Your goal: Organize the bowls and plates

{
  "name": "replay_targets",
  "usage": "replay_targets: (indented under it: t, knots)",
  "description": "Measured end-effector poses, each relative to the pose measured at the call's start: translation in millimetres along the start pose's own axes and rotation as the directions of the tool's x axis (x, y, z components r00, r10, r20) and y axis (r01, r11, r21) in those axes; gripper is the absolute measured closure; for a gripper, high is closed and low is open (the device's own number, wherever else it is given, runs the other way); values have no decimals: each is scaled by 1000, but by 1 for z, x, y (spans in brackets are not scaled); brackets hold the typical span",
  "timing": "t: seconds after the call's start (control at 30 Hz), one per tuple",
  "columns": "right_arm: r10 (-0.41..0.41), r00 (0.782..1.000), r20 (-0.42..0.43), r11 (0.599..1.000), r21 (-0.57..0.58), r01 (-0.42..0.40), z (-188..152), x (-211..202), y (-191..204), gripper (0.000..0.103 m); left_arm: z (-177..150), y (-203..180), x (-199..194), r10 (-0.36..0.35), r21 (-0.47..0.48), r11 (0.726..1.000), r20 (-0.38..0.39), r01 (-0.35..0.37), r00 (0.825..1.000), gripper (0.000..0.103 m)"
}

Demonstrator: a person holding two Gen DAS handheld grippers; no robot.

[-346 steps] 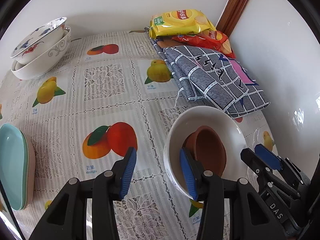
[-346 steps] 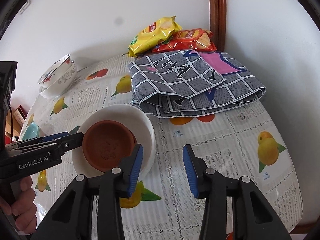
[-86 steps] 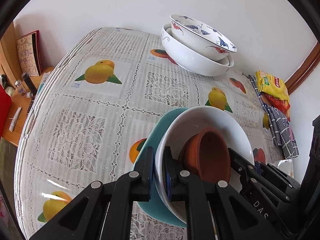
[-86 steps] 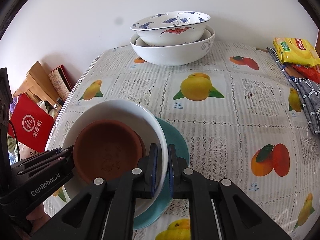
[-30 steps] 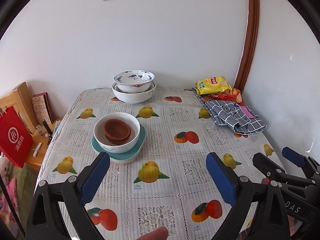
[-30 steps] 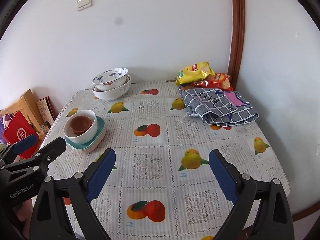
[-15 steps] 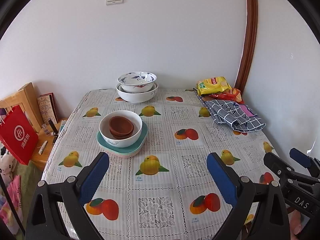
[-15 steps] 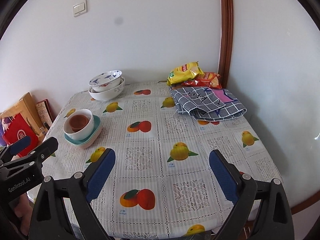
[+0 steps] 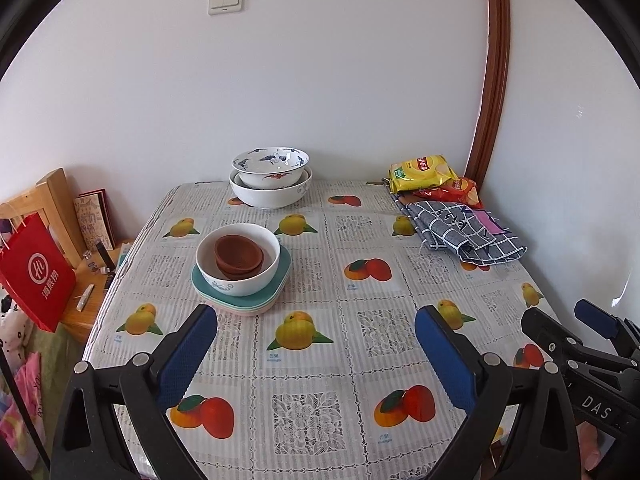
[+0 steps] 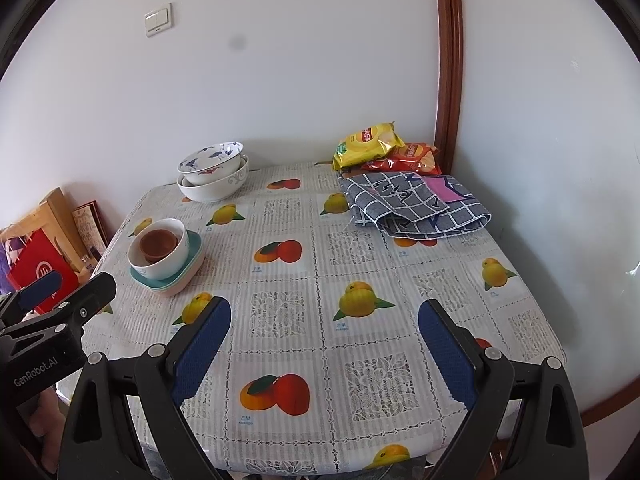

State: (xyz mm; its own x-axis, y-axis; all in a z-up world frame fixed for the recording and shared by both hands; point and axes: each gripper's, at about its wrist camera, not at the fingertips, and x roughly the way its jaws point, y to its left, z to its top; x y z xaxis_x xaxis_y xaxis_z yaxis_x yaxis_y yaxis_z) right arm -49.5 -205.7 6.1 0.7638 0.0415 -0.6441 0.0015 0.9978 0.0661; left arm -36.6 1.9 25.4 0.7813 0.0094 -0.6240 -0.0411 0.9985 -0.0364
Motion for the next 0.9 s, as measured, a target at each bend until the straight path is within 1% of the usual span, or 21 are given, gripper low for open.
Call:
replay_targets:
  t: [0.9]
  knots:
    - [-7, 1000, 1, 1000, 9, 7, -2, -3, 1, 9, -3, -3, -3, -9, -5, 1000, 7, 9, 1000, 3]
